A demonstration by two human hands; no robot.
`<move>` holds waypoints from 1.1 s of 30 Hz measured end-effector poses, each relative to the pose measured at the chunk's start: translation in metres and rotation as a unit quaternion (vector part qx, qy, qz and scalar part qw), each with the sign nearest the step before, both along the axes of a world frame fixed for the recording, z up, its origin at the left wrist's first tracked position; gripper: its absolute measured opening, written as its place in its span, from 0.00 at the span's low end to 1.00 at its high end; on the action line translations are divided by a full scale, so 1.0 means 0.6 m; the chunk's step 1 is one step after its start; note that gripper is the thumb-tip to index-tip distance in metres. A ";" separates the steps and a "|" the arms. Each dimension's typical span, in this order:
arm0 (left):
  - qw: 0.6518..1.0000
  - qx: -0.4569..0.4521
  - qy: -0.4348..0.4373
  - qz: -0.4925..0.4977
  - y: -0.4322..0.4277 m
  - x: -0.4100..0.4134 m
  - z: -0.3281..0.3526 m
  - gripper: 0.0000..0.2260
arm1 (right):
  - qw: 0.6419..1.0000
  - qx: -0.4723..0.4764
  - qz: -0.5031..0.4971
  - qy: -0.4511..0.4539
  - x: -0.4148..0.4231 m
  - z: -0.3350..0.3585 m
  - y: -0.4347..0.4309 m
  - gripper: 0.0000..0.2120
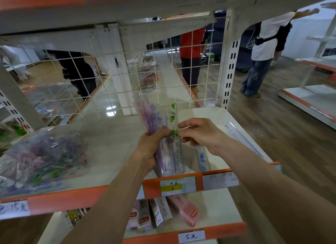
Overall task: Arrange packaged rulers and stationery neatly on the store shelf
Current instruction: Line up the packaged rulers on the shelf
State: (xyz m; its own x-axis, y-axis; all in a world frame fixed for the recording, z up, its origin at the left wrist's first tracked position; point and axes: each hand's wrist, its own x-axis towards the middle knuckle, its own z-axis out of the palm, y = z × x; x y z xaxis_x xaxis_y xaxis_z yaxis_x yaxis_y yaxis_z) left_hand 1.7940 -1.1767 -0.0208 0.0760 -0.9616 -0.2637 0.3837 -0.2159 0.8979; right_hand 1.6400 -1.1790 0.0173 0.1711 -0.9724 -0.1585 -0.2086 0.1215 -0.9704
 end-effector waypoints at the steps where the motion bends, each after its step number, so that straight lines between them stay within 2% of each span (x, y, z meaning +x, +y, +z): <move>1: 1.000 0.000 0.002 0.002 0.000 -0.001 -0.001 0.08 | 1.000 -0.004 0.002 0.003 -0.001 0.001 -0.001 0.05; 5: 1.000 -0.012 0.006 -0.002 -0.001 -0.003 0.001 0.06 | 0.999 -0.025 0.009 0.045 0.002 0.001 -0.004 0.08; 11: 1.000 -0.012 0.019 0.008 -0.007 -0.006 0.001 0.05 | 1.000 -0.003 0.018 0.008 0.000 0.001 -0.016 0.04; 18: 0.996 -0.022 -0.080 0.040 -0.018 -0.012 0.018 0.03 | 1.000 0.007 -0.004 -0.005 -0.001 -0.003 -0.024 0.05; 23: 0.993 -0.026 -0.097 0.059 -0.020 -0.001 0.021 0.03 | 0.999 0.017 -0.028 -0.014 -0.019 -0.001 -0.031 0.03; 29: 0.989 -0.009 -0.106 0.107 -0.021 0.017 0.017 0.05 | 0.997 -0.016 -0.042 0.063 -0.028 0.002 -0.035 0.04; 33: 0.981 0.002 -0.119 0.156 -0.028 0.034 0.015 0.07 | 0.986 -0.002 0.012 0.167 -0.022 -0.004 -0.034 0.03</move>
